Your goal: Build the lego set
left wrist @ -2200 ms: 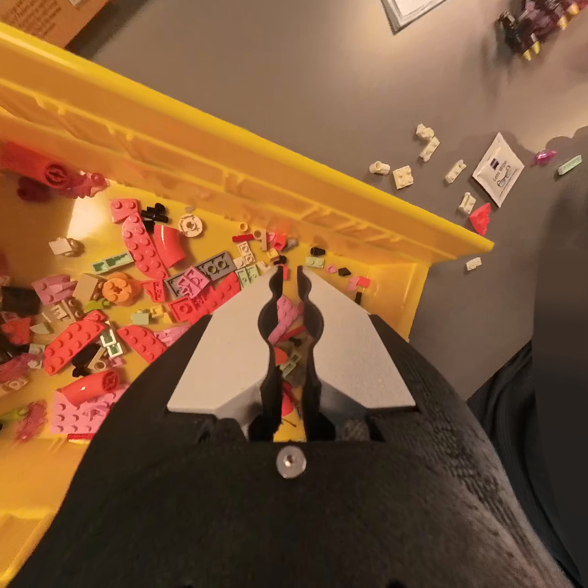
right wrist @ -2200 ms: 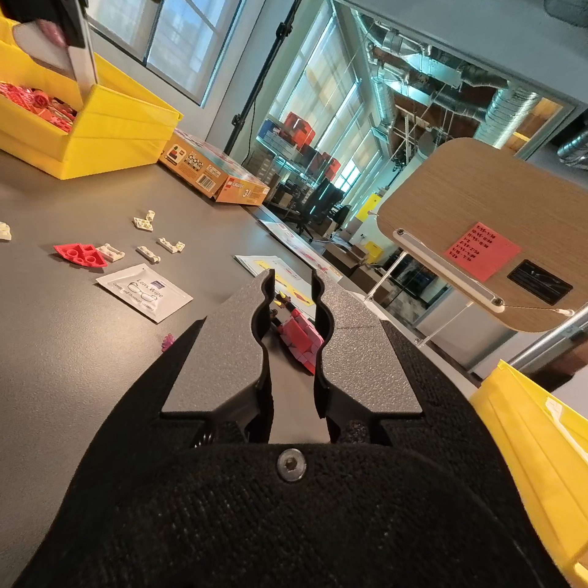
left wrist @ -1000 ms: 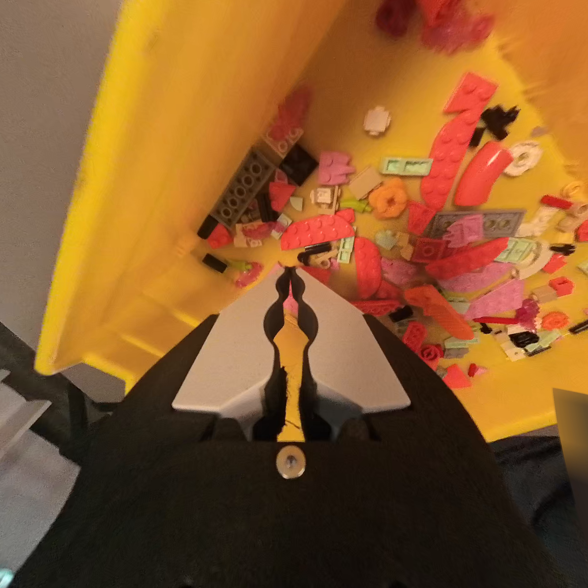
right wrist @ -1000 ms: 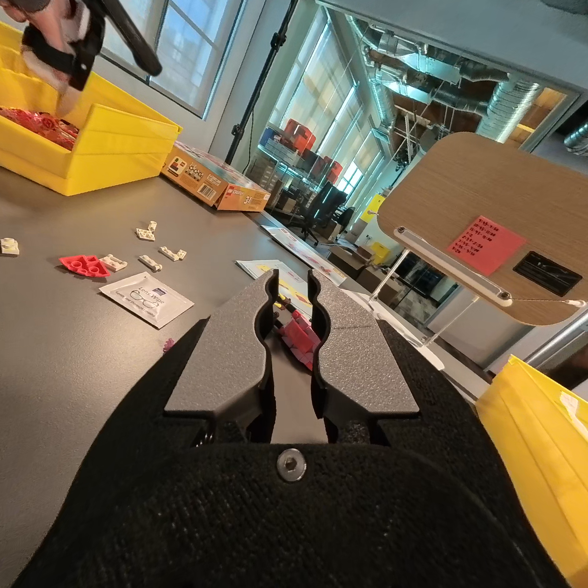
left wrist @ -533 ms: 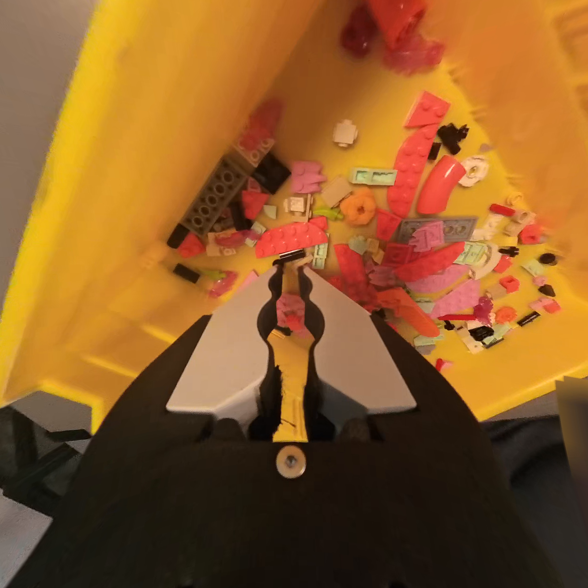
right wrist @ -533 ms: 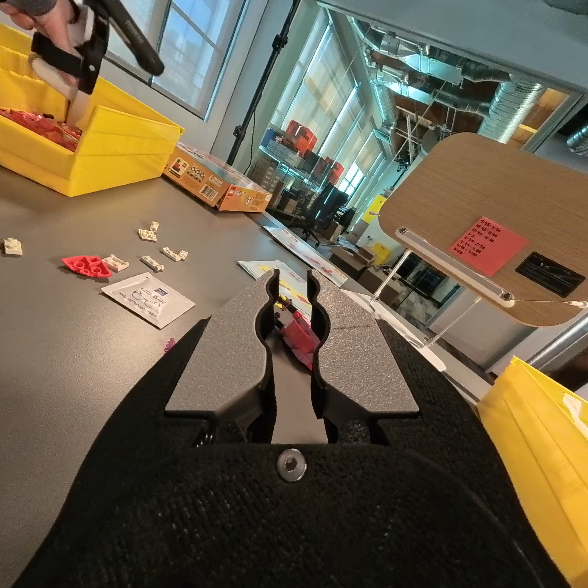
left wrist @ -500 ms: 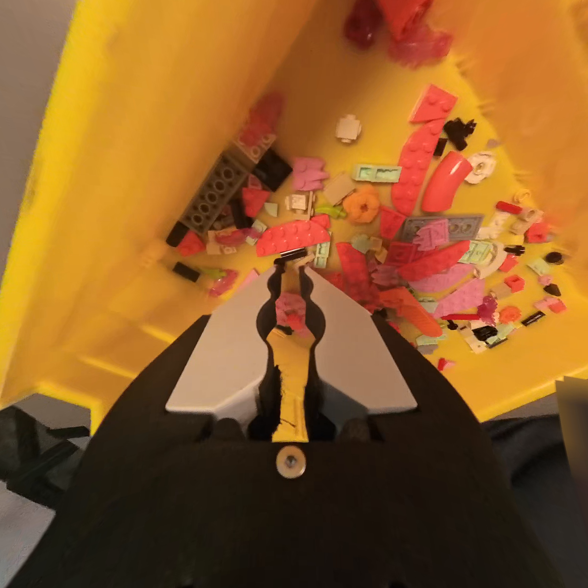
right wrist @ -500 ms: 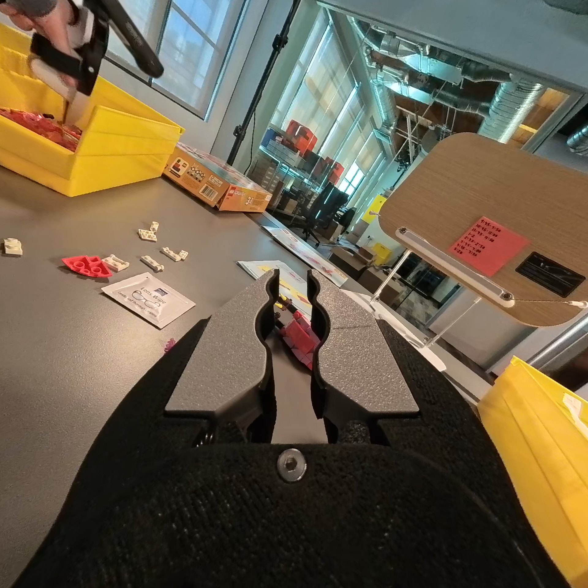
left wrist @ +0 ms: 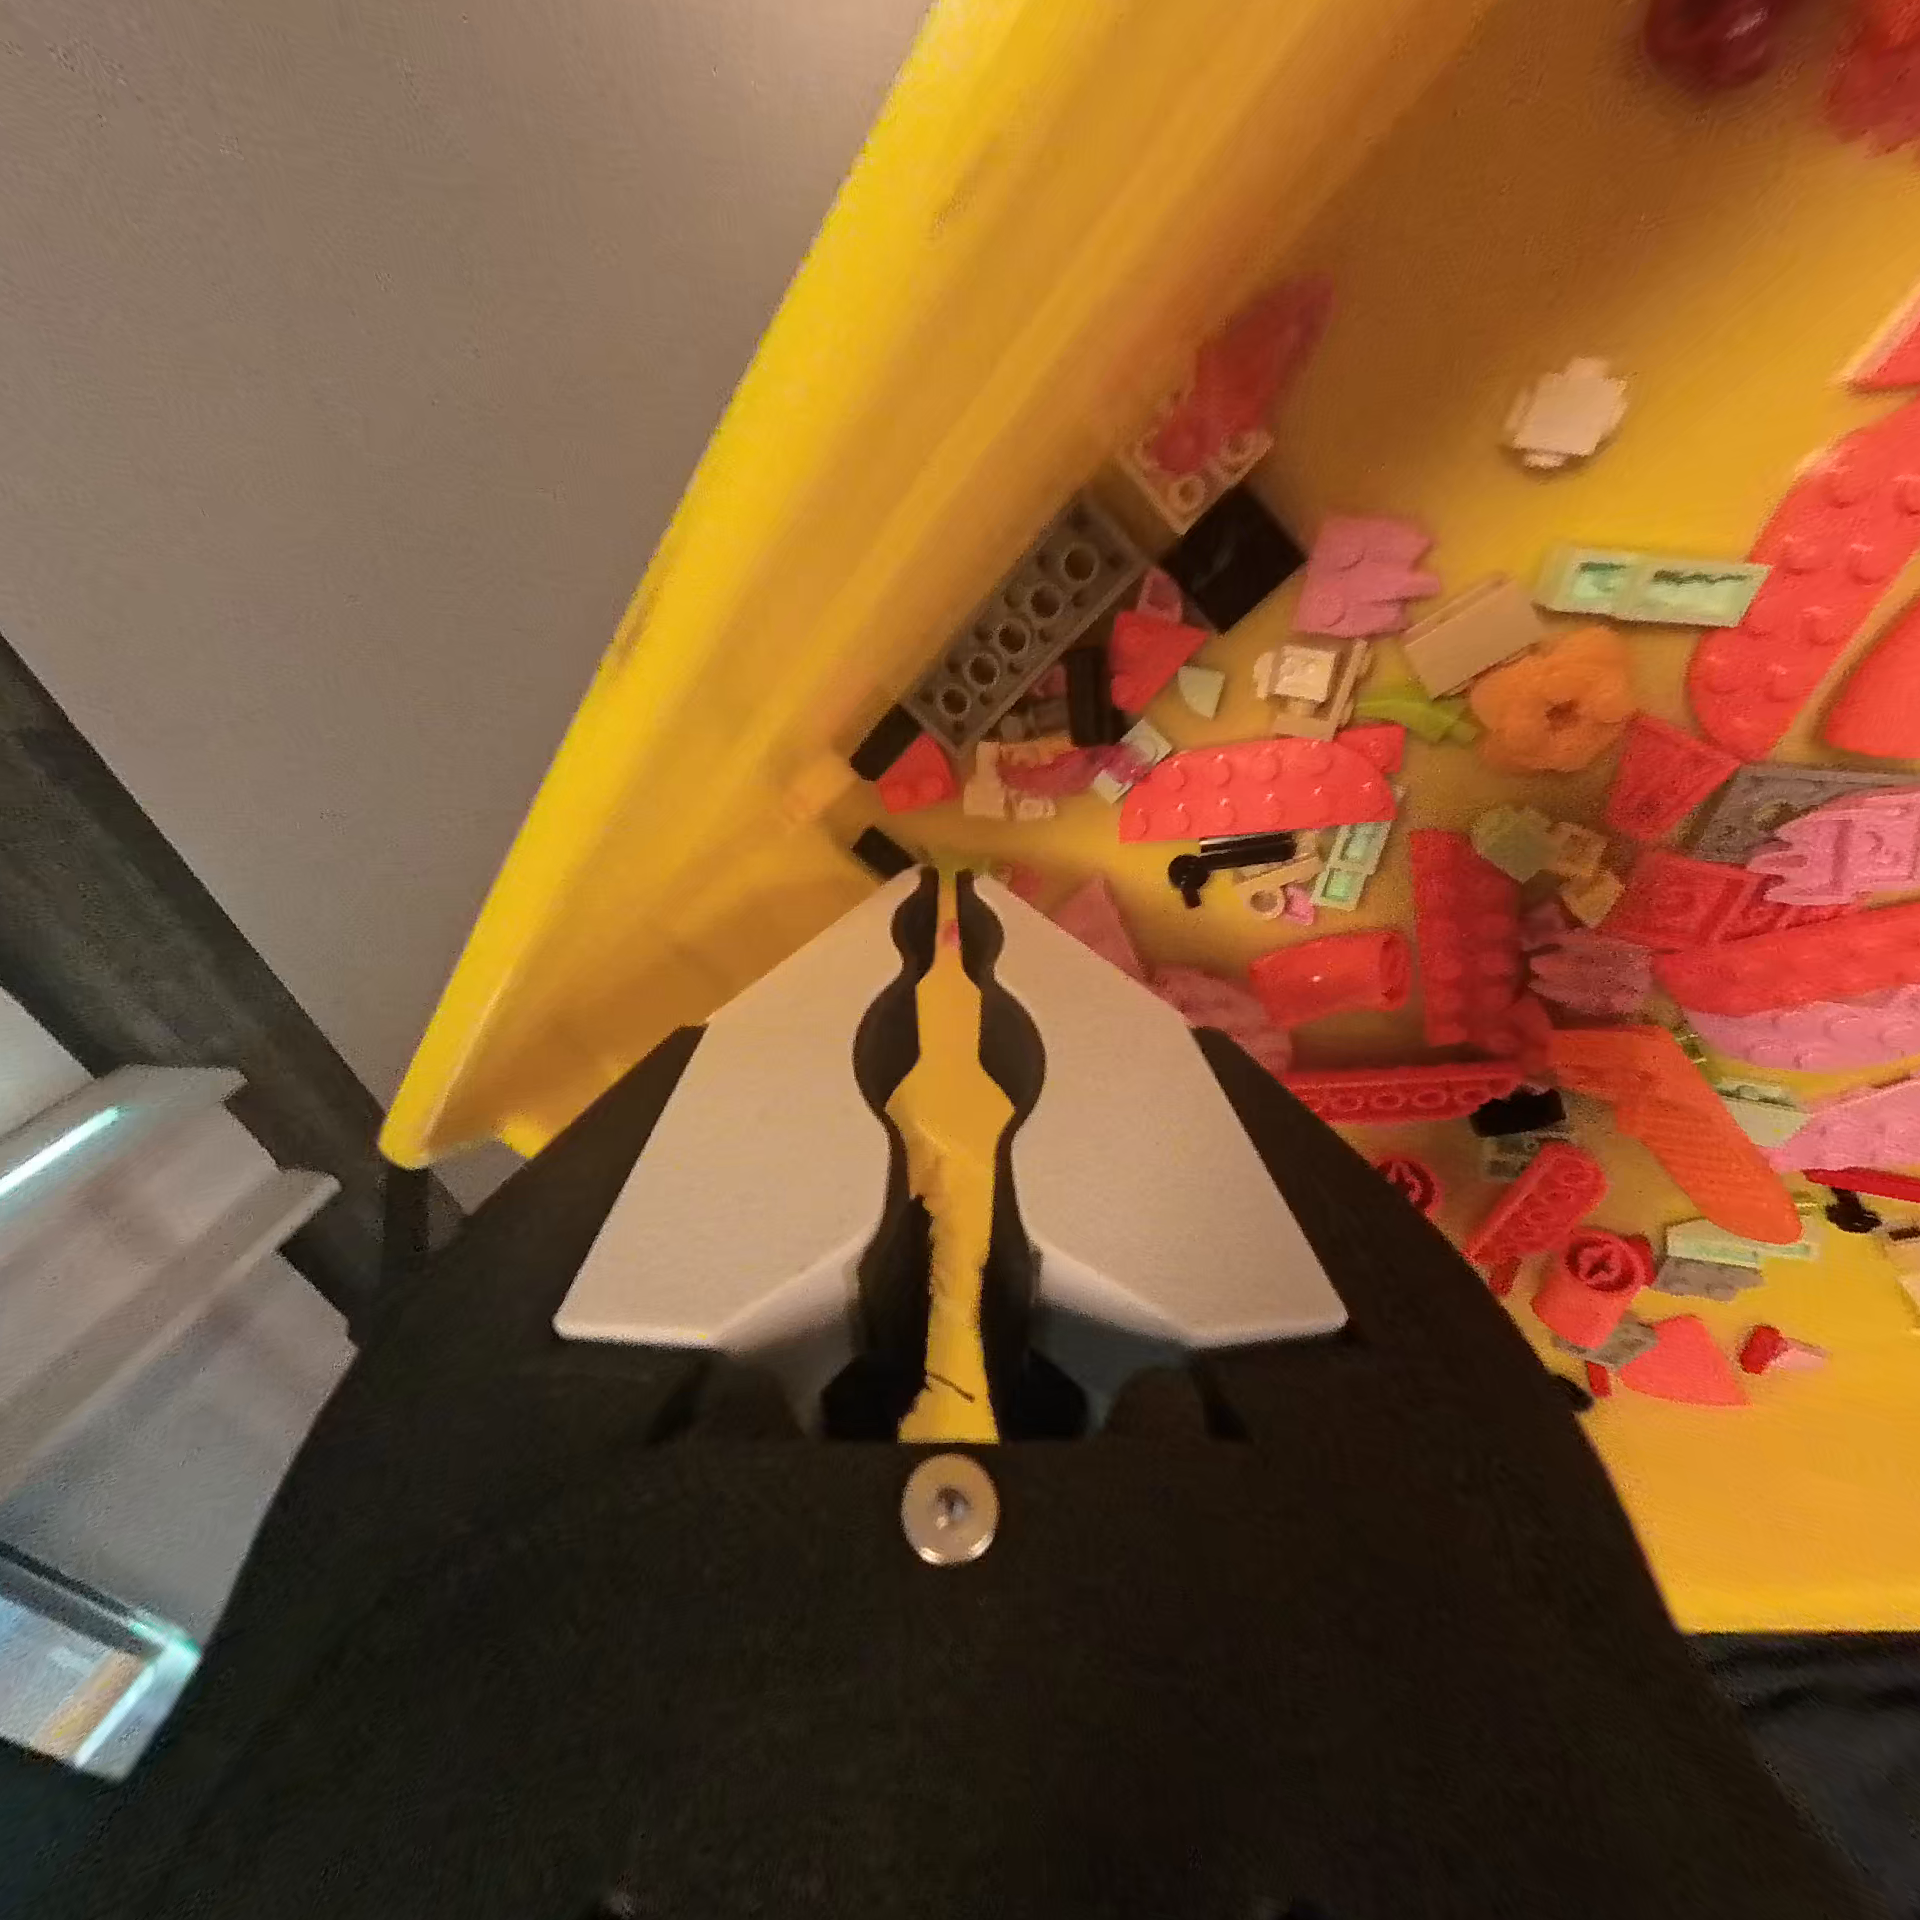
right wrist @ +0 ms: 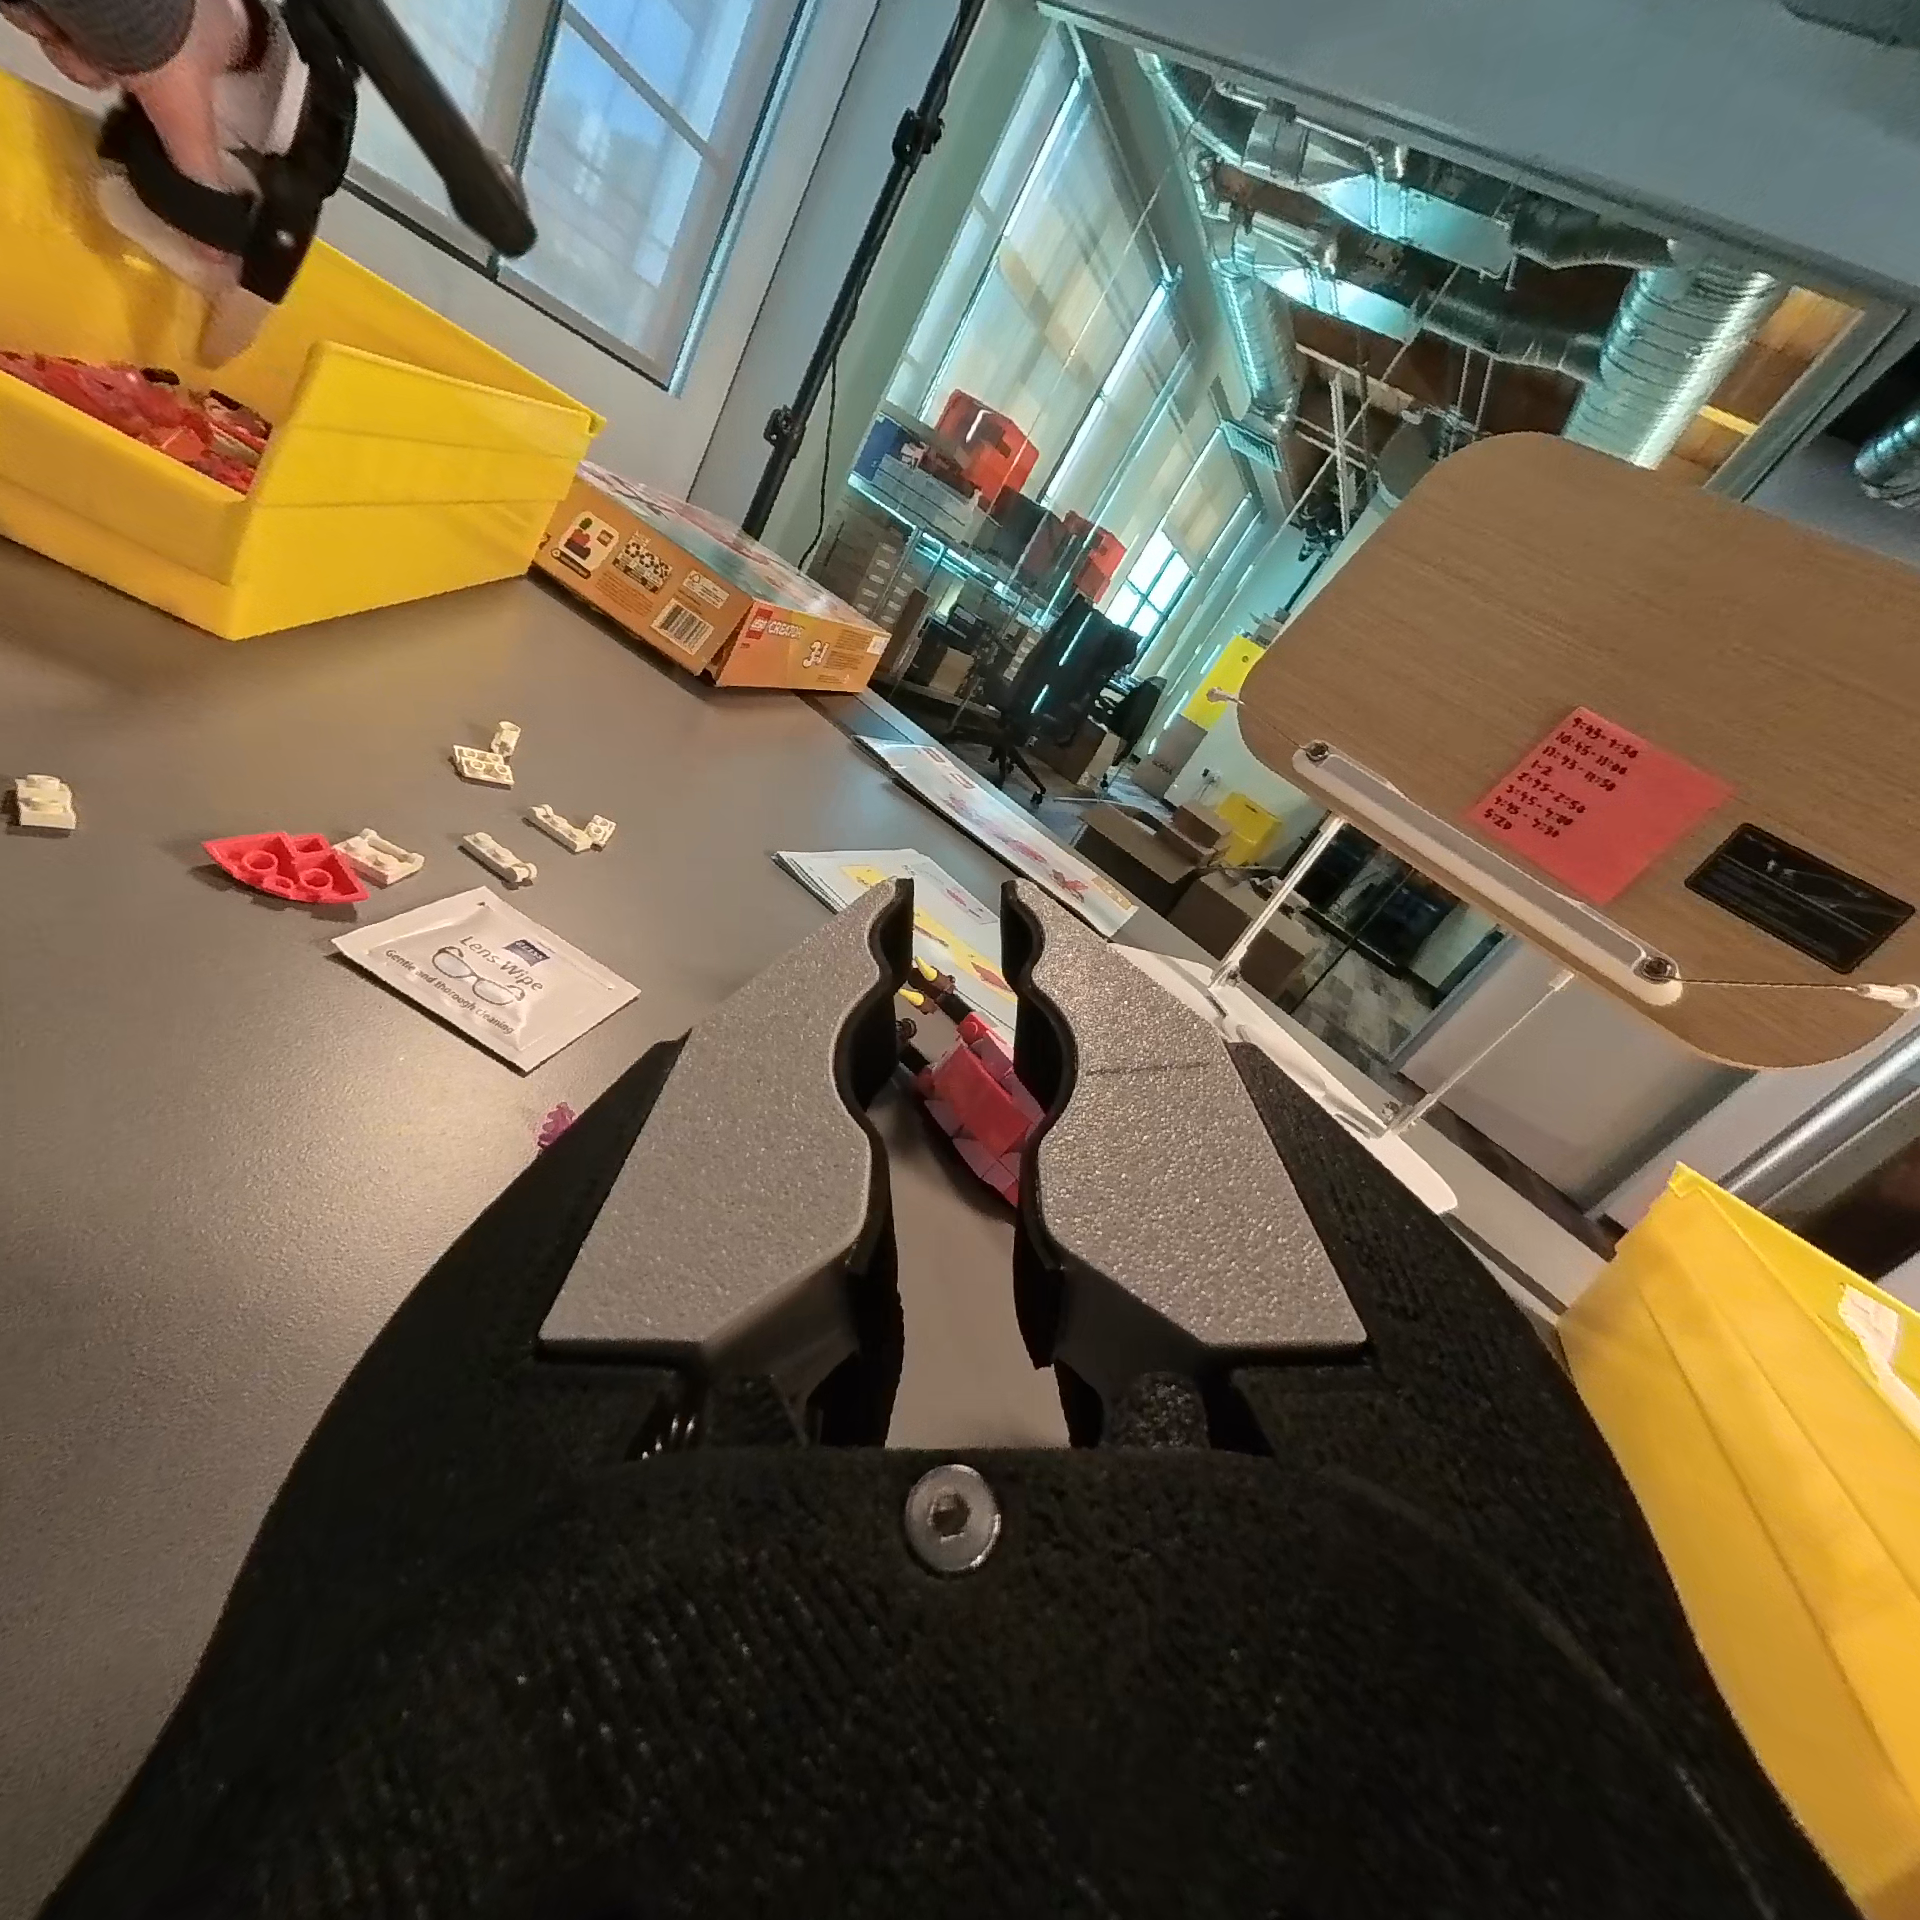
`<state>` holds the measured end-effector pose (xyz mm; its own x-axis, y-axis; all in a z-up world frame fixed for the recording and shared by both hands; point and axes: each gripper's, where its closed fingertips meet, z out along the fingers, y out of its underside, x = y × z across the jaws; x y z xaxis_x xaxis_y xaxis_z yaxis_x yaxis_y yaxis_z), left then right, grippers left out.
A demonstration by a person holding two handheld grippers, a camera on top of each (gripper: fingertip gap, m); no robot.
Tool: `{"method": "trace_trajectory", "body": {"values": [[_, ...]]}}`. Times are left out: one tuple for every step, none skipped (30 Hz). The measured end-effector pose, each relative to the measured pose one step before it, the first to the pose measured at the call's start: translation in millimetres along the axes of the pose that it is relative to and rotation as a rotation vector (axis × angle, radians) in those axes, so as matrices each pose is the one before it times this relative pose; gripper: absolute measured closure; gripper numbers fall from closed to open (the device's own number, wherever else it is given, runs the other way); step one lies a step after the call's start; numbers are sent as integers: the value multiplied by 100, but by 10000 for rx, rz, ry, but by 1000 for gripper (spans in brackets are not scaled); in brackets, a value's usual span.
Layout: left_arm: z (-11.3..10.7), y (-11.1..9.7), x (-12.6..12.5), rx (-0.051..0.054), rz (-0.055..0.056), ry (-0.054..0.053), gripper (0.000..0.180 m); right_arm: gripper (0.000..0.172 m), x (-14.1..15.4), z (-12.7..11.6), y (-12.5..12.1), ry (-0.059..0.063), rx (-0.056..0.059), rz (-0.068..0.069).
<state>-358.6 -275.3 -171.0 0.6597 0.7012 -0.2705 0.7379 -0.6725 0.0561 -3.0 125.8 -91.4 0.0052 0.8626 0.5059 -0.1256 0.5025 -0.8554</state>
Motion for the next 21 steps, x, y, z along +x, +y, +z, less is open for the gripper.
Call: {"method": "trace_trajectory", "body": {"values": [[-150, -537, 1, 337, 149, -59, 177, 157, -31, 17, 3, -9, -5, -17], [-181, -561, -136, 363, 77, -104, 176, 157, -26, 27, -2, -9, -6, -19], [-171, -568, -13, 371, 99, 2, 174, 157, -23, 17, 7, -7, -5, -14], [-132, -628, 106, 418, 40, 103, 174, 157, -7, 9, -1, -2, -2, -7], [-82, -553, 294, 368, -71, 267, 175, 158, 6, 11, -2, 4, 2, -1], [-33, -509, 334, 342, -164, 334, 175, 158, 0, 3, -7, 2, 5, 4], [-15, -417, 364, 275, -336, 382, 176, 158, 4, 3, -13, 3, 3, 6], [-13, -316, 606, 208, -396, 556, 177, 158, 15, 10, 5, 6, 1, 4], [-16, -222, 583, 143, -335, 518, 177, 158, 7, 2, -8, 10, 2, -2], [42, 0, 152, 4, -205, 193, 176, 159, 19, 11, -5, 16, 1, -7], [109, 185, -161, -118, -44, -73, 174, 159, 12, 9, 5, 14, 0, -9], [140, 291, -229, -174, 11, -151, 173, 159, 4, 11, -5, 6, 1, -6], [179, 262, -31, -147, 21, -23, 170, 159, 4, 11, -1, 2, 1, -2], [190, 209, 165, -100, -18, 105, 168, 159, -12, 3, -10, -3, 4, 0], [203, 165, 183, -67, -39, 115, 166, 159, -15, 4, -12, -5, 5, 0], [190, 108, 176, -29, 7, 107, 165, 159, -14, 15, -12, -4, 6, -1], [186, 97, 120, -21, 14, 62, 165, 160, -6, 12, -2, -5, 2, -1], [100, 103, -69, -50, 19, -66, 164, 160, -18, 10, -7, -2, -1, -3], [0, -27, -92, 19, 48, -107, 163, 160, -8, 12, -11, 3, 1, -8], [-66, -139, 28, 80, 79, -45, 163, 161, -5, 9, 1, 7, -1, -11], [-34, -66, 19, 23, 66, -40, 164, 161, 6, 8, 2, 7, -4, -6]]}}
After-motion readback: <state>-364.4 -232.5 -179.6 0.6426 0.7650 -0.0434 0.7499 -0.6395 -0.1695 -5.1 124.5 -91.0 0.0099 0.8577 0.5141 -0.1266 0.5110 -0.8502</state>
